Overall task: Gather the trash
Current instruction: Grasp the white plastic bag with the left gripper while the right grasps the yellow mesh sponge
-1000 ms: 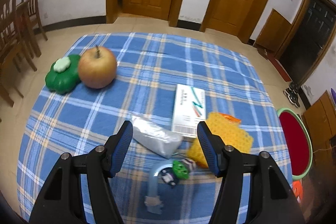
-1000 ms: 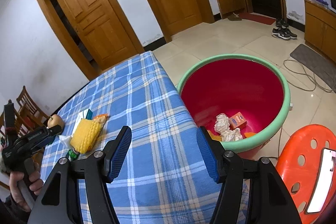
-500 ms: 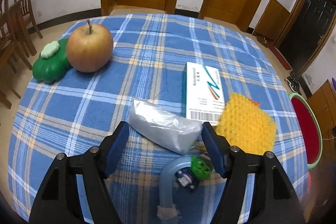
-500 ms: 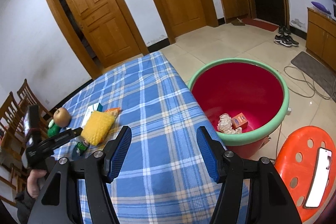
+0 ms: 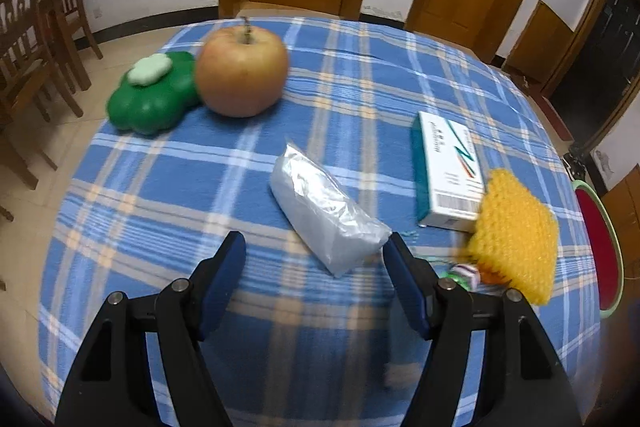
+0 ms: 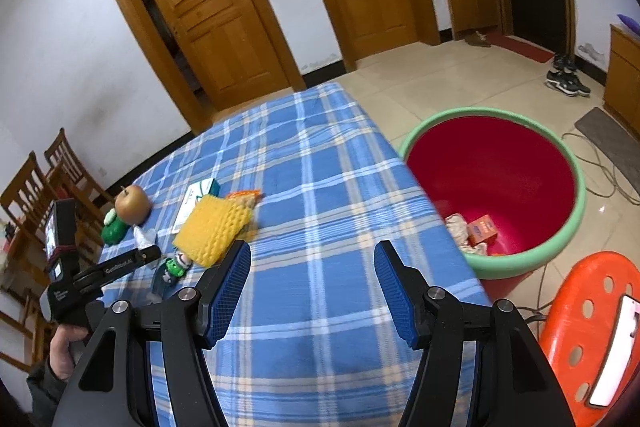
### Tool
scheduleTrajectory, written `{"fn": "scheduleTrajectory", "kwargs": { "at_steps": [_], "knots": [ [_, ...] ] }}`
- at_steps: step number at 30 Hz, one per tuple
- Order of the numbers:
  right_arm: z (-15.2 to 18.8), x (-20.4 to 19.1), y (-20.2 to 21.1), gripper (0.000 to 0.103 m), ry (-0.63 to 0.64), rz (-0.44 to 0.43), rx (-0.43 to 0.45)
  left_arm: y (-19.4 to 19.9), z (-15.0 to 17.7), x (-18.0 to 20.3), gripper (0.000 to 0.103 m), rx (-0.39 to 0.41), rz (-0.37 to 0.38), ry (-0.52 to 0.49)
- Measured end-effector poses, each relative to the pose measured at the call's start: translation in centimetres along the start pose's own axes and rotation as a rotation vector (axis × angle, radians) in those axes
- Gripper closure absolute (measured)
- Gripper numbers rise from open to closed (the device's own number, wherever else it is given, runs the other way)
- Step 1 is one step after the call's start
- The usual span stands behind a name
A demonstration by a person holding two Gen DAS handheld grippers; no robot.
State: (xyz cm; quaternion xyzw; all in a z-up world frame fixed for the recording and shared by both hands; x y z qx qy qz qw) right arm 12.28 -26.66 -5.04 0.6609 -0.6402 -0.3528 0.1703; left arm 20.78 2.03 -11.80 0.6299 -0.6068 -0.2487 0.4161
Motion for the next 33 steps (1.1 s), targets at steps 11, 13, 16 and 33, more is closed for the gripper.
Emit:
{"fn": "scheduleTrajectory", "kwargs": {
  "at_steps": [11,13,16,33],
  "knots": [
    [0.2,-2.2,-3.1,0.037,0.015,-0.051,-0.056,2.2,-1.2,0.0,0.032,0.063,0.06,0.015],
    [0.2,-2.6,-3.5,0.037,0.017,-0.057,-0.064,1.8,-1.6,0.1,0.032,0.062,0.061,0.014],
    [0.3,-2.9,-3.5,0.037,0.017,-0.06,-0.068,0.9,-1.8,0.1,0.036,0.047,0.06,0.026],
    [0.0,-5.3,-6.6,0.037,-0.002,-0.115,-0.114,-0.5,-0.6,0.0,0.066,-0.005,0.104,0.033]
  ]
}}
Point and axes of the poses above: each gripper's, at about its wrist camera, not at the fingertips, and y roughly against the way its jaws point, x to its right, z to its underside, the point moved 7 cm from there along -y, roughly the way its jaws point, and after that the axes turned 6 degrees about y, right-handed, at the moved point
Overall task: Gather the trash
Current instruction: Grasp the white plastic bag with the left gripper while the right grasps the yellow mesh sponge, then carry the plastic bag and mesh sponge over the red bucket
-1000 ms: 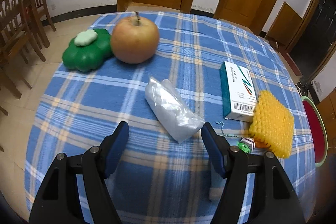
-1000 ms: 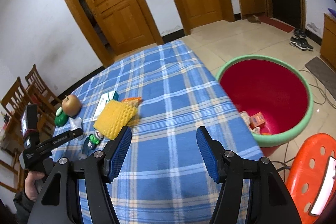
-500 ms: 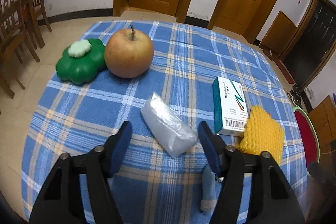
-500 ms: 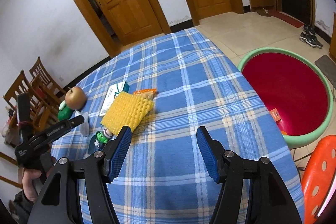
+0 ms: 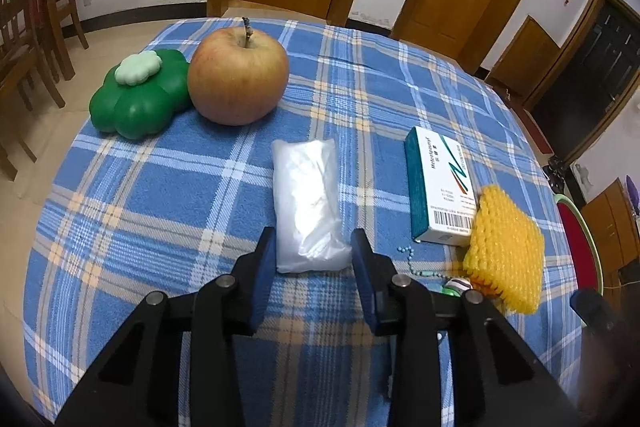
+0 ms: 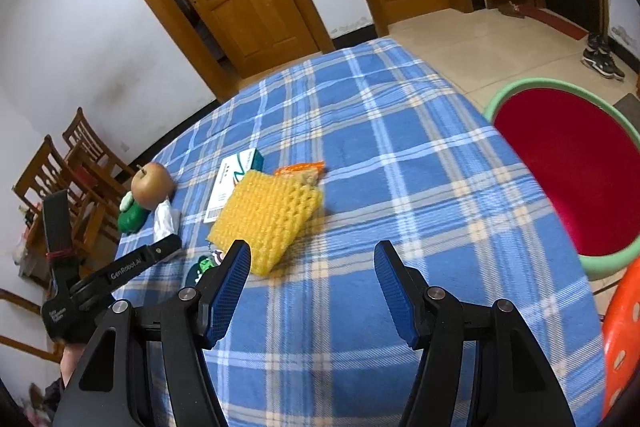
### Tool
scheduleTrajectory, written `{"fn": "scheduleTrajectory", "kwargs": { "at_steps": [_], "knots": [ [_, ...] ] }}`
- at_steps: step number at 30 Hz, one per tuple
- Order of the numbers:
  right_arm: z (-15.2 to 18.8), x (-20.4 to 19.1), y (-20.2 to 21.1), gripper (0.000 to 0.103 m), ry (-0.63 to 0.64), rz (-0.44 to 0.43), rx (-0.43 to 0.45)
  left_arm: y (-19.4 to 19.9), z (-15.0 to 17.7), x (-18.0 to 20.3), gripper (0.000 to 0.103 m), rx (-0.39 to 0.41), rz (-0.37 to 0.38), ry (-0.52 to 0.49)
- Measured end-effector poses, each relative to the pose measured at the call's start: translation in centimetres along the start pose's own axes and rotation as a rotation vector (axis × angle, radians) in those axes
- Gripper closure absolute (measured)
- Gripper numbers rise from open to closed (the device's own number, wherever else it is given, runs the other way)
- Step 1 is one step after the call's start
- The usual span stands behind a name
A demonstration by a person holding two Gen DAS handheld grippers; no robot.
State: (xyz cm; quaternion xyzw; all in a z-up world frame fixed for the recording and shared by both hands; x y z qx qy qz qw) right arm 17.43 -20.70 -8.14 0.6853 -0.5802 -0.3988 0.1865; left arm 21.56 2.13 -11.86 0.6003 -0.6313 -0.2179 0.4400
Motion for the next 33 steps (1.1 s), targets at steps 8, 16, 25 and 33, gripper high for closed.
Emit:
{"fn": "scheduleTrajectory", "kwargs": {
  "at_steps": [8,16,25,33],
  "knots": [
    [-0.4,-1.4,-2.9,0.038,0.002,-0.057,-0.041,1.4,-0.2,0.4,0.066,0.022,0.021,-0.011],
    [0.4,-1.7,-4.5,0.066,-0.03,-0.11,-0.074,2.9,0.2,1.4,0.066,0.032,0.049,-0.042],
    [-0.3,-1.9,-1.5,0.092,0.004,-0.125,0.02,4.4,0.5,3.7,0.066,0.046,0.103,-0.067],
    [-1.2,0.5,3.1,0.092,-0.022,-0.085,0.122,6.3,1.0,6.8,0.066,0.06,0.154,-0.106]
  ]
}}
Point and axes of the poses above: each gripper's, at about its wrist camera, not at the fingertips, and y roughly against the way its jaws point, x to its right, z to its underside, the point moved 7 cm from there along -y, roughly the way its jaws point, and after that the axes turned 6 degrees about y, right-handed, at the moved point
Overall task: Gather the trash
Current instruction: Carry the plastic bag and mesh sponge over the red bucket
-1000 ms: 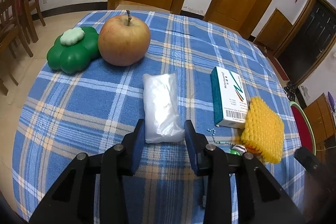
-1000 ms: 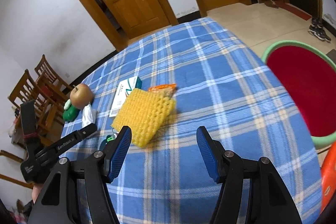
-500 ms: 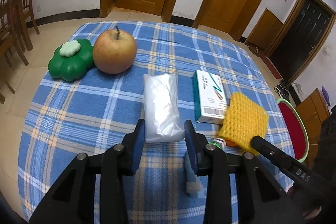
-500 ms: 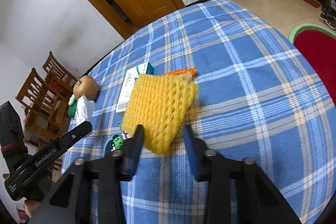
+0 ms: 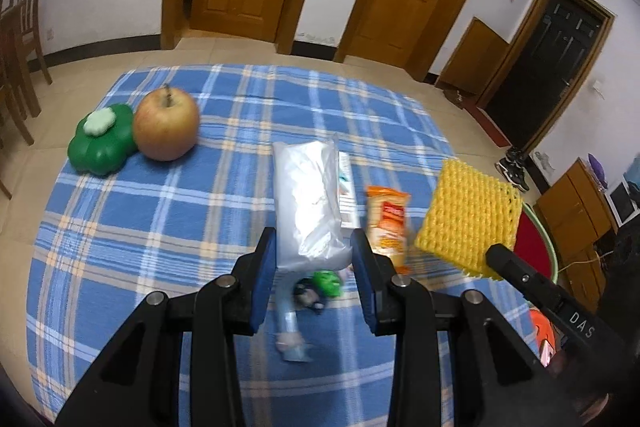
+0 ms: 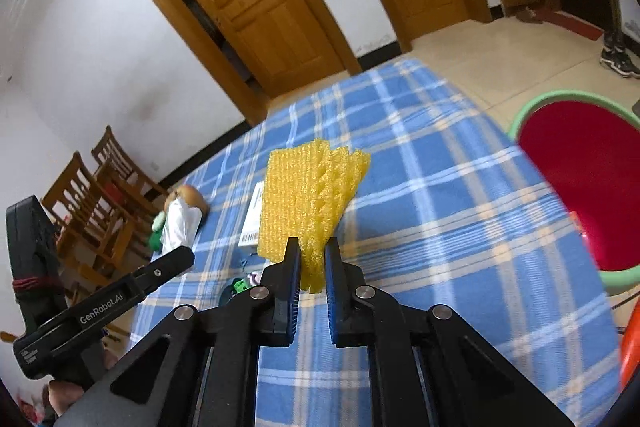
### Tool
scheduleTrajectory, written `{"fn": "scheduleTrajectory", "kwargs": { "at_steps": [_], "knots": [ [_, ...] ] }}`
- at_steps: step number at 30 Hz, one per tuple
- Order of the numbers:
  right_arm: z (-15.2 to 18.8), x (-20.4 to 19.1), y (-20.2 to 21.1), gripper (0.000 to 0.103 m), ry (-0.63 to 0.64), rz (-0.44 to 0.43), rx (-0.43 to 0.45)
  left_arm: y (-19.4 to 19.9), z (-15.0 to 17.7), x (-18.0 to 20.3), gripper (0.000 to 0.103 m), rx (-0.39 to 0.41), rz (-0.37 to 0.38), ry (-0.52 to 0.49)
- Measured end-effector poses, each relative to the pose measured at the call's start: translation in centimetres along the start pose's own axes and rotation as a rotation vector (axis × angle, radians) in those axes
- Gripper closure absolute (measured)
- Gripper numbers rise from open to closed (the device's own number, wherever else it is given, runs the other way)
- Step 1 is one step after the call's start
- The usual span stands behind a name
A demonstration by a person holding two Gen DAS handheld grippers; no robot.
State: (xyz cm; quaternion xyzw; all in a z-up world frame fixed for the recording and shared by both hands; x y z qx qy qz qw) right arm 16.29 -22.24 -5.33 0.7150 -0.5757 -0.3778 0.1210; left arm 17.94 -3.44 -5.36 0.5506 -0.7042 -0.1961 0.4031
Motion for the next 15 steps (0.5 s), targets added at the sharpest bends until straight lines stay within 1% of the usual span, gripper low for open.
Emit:
{"fn": "scheduleTrajectory", "kwargs": {
  "at_steps": [8,15],
  "knots": [
    [-0.6,4.1,5.4,0.092,-0.059,0.09,0.103,0.1,0.5,5.2,0.066,-0.02,0.065,-0.072],
    [-0.5,9.5,9.3,0.092,-0.142,0.18,0.161,-0.2,1.5,10.6,0.066,-0.044,0.113,-0.158]
  ]
}}
Point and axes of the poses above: each gripper's, at about its wrist camera, not at the fingertips, and y roughly against the way its jaws point, x to its right, z to its underside, the point moved 7 cm from there along -y, roughly the way its jaws point, and after that the axes turned 6 degrees about y, right-handed, at the moved point
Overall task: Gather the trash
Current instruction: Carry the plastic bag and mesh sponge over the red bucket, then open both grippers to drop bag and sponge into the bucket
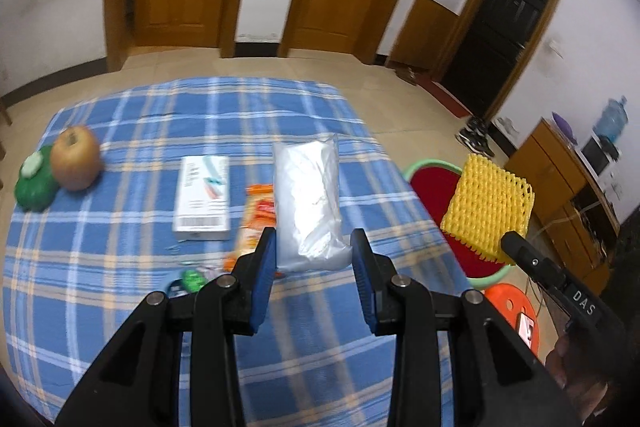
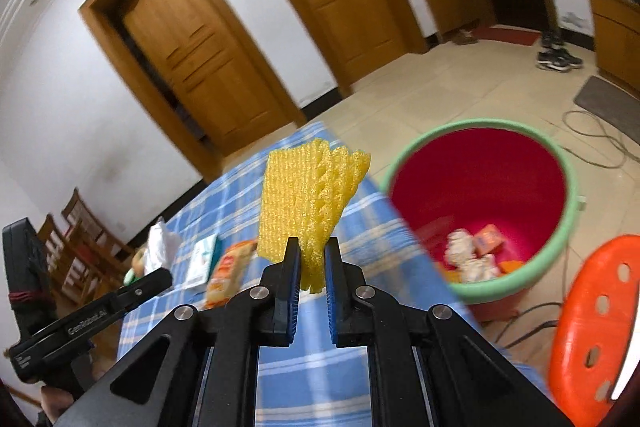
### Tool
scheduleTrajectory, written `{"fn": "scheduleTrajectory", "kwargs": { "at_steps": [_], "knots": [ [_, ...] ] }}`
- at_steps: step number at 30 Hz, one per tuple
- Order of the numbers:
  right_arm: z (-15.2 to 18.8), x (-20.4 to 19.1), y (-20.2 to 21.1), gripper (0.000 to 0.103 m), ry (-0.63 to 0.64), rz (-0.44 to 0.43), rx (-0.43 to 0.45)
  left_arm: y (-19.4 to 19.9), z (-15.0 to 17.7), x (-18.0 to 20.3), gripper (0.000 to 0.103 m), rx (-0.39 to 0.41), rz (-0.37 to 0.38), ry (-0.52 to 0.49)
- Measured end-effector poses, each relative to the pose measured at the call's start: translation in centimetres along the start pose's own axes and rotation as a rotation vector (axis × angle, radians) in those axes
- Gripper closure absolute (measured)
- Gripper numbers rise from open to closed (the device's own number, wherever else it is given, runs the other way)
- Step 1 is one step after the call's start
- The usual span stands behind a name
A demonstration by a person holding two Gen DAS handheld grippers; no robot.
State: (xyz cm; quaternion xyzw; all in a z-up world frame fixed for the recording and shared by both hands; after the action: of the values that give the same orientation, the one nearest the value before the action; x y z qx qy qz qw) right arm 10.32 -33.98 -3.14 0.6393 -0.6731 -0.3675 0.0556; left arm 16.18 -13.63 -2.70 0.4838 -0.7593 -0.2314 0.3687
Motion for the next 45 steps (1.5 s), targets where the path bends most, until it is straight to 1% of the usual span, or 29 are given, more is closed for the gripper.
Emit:
{"fn": "scheduleTrajectory", "kwargs": {
  "at_steps": [5,10,14,19,23,31,36,37,38,39,40,43,45],
  "knots": [
    [-0.4,3.7,1.5,0.092,-0.055,0.068,0.036,-1.6,0.3,3.8,0.066,-0.036,0.033,-0.064],
    [-0.4,7.2,2.2,0.092,-0.103,0.14,0.049,-3.4,0.8,7.0,0.066,-0.067,0.055,-0.124],
    [0.0,9.4,1.8,0.092,-0.145,0.155,0.026,-4.9,1.2,9.4,0.066,-0.089,0.086,-0.181],
    [0.7,11.1,1.1,0.092,-0.151,0.196,-0.001,-7.0,2.0,12.7,0.066,-0.12,0.136,-0.244],
    [1.1,12.4,0.5,0.092,-0.166,0.218,-0.015,-9.0,2.5,14.5,0.066,-0.151,0.149,-0.274],
    [1.2,14.5,-0.4,0.09,-0.185,0.257,-0.029,-12.7,2.7,16.9,0.066,-0.197,0.153,-0.314],
    [0.8,14.8,-0.8,0.088,-0.178,0.259,-0.032,-14.2,2.9,17.5,0.066,-0.213,0.128,-0.329],
    [0.8,14.9,-0.9,0.087,-0.176,0.257,-0.035,-14.4,2.9,17.6,0.063,-0.217,0.126,-0.327],
    [0.8,14.9,-1.0,0.085,-0.176,0.257,-0.039,-14.5,2.9,17.5,0.056,-0.22,0.123,-0.321],
    [0.9,15.0,-1.1,0.083,-0.178,0.256,-0.043,-14.6,2.9,17.5,0.053,-0.22,0.118,-0.316],
    [0.9,15.0,-1.2,0.078,-0.182,0.252,-0.043,-14.6,2.8,17.4,0.051,-0.217,0.113,-0.313],
    [1.0,15.1,-1.4,0.073,-0.181,0.245,-0.045,-14.6,2.8,16.9,0.05,-0.216,0.105,-0.302],
    [1.0,14.9,-1.4,0.073,-0.177,0.239,-0.046,-14.4,2.8,16.4,0.049,-0.215,0.1,-0.289]
  ]
}}
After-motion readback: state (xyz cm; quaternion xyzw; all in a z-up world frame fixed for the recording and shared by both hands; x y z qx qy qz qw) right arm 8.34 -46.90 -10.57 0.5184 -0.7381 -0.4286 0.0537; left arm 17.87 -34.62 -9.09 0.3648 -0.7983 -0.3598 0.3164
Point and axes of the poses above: each gripper's, at about its wrist camera, not at the fingertips, and y roughly against the way its jaws point, x to its right, z to its underside, the point moved 7 cm from there along -y, roughly the way its jaws point, and after that the axes turned 6 degrees about y, right-handed, at the moved point
